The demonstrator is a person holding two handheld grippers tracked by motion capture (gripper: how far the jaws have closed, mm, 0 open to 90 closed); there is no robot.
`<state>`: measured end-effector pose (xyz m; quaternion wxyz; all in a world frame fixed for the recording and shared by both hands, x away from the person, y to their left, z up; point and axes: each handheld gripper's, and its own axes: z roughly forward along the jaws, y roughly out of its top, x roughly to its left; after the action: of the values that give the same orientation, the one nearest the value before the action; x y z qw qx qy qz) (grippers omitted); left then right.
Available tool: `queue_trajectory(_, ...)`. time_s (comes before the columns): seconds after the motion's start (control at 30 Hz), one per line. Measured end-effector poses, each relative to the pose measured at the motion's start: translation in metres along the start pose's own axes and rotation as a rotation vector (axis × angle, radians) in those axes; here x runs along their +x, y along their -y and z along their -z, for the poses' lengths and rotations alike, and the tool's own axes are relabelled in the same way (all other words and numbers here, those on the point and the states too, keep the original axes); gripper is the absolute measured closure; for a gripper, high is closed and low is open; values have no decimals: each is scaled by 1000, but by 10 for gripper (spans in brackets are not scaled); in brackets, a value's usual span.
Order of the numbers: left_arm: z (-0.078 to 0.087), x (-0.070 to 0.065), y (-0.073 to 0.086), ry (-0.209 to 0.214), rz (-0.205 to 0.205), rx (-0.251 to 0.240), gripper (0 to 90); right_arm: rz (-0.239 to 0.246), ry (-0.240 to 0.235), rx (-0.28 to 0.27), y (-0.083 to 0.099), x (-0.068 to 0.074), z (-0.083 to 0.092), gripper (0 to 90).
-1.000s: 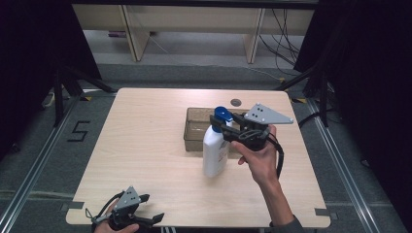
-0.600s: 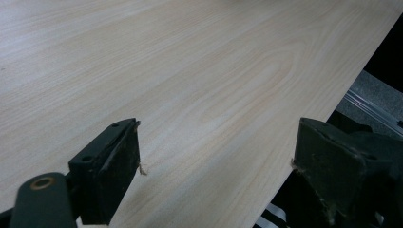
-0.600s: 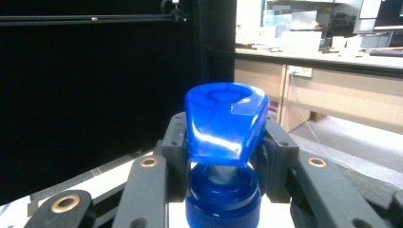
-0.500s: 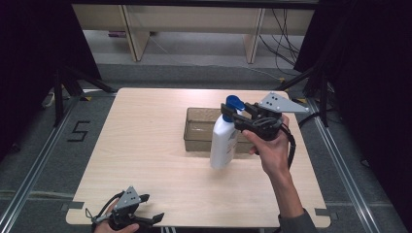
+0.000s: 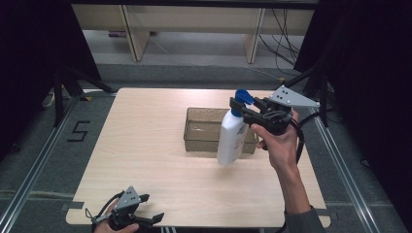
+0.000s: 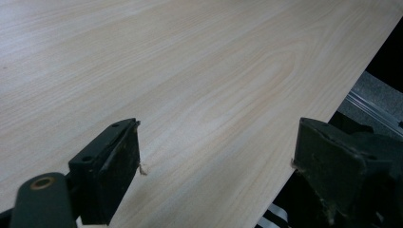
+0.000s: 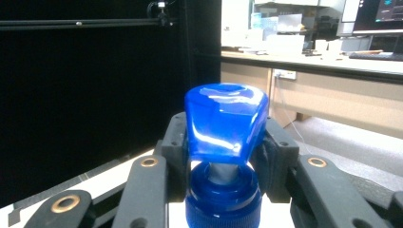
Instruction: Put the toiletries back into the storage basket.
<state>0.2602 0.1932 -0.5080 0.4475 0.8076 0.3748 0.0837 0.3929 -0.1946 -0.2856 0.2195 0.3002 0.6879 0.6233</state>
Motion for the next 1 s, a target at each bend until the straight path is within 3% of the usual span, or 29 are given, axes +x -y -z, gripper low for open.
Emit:
queue_trajectory(0.1, 0, -1, 0, -1, -1, 2, 151, 17, 12, -8, -2, -4, 1, 619)
queue_trajectory(0.2, 0, 0, 0, 1, -1, 2, 151, -3, 12, -4, -3, -6, 1, 619)
queue_trajectory(0.23, 0, 0, 0, 3, 0, 1, 151, 17, 19, -12, -4, -8, 1, 619)
queue_trajectory(0.27, 0, -1, 0, 0, -2, 3, 151, -5, 14, -7, -4, -8, 1, 619)
queue_trajectory(0.7, 0, 0, 0, 2, -1, 2, 151, -20, 41, -9, -12, -22, 3, 619)
queue_trajectory(0.87, 0, 0, 0, 2, -2, 6, 151, 9, 62, -8, -17, -26, 3, 619)
queue_trajectory(0.97, 0, 0, 0, 5, 2, -1, 151, -17, 76, -1, -19, -28, 3, 619)
queue_trajectory(1.0, 0, 0, 0, 4, -3, 4, 151, 4, 78, -8, -20, -31, 2, 619)
